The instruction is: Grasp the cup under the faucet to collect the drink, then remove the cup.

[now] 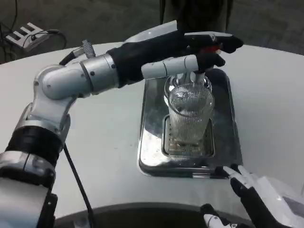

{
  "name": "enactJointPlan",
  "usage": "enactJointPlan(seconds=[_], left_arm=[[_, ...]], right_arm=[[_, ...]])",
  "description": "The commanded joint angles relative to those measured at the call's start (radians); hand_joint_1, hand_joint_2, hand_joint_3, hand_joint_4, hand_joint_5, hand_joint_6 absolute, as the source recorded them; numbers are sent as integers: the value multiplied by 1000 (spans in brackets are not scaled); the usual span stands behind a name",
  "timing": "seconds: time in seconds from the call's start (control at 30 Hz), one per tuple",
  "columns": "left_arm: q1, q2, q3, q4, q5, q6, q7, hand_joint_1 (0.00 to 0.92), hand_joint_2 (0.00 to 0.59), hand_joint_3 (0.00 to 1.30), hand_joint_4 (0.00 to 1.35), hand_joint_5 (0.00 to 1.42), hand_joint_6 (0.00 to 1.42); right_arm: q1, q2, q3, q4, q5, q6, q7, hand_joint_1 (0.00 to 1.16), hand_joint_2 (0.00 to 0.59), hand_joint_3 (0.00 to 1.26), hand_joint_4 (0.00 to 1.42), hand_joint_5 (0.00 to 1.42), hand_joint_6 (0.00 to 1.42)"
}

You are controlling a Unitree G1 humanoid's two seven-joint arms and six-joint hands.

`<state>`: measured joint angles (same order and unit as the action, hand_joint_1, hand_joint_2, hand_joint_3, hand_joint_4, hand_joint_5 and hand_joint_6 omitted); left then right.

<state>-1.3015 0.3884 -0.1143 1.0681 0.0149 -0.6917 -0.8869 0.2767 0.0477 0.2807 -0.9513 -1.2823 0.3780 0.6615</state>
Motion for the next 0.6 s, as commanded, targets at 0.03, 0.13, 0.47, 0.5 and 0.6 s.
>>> enactJointPlan(seconds=[0.03,0.13,0.47,0.5,0.6], left_arm=[[45,1,-47,4,57,-29,-25,0,100,172,101,210,209],[45,4,-59,4,62,-42,-16,0,100,172,98,209,209],[46,7,-83,10,91,-95,16,0,38,169,94,197,208],[48,7,-85,10,91,-101,18,0,28,169,94,197,208],[51,10,-87,11,85,-110,19,0,3,169,92,197,207]], right_arm=[[-37,80,-8,8,50,46,-33,377,432,115,0,27,113],[-44,76,-13,10,95,69,-50,378,431,115,0,32,113],[-70,52,-69,47,363,110,-223,504,311,49,2,120,167],[-80,43,-77,61,388,106,-242,545,297,28,2,122,184],[-138,20,-108,130,470,92,-296,618,273,0,2,122,193]])
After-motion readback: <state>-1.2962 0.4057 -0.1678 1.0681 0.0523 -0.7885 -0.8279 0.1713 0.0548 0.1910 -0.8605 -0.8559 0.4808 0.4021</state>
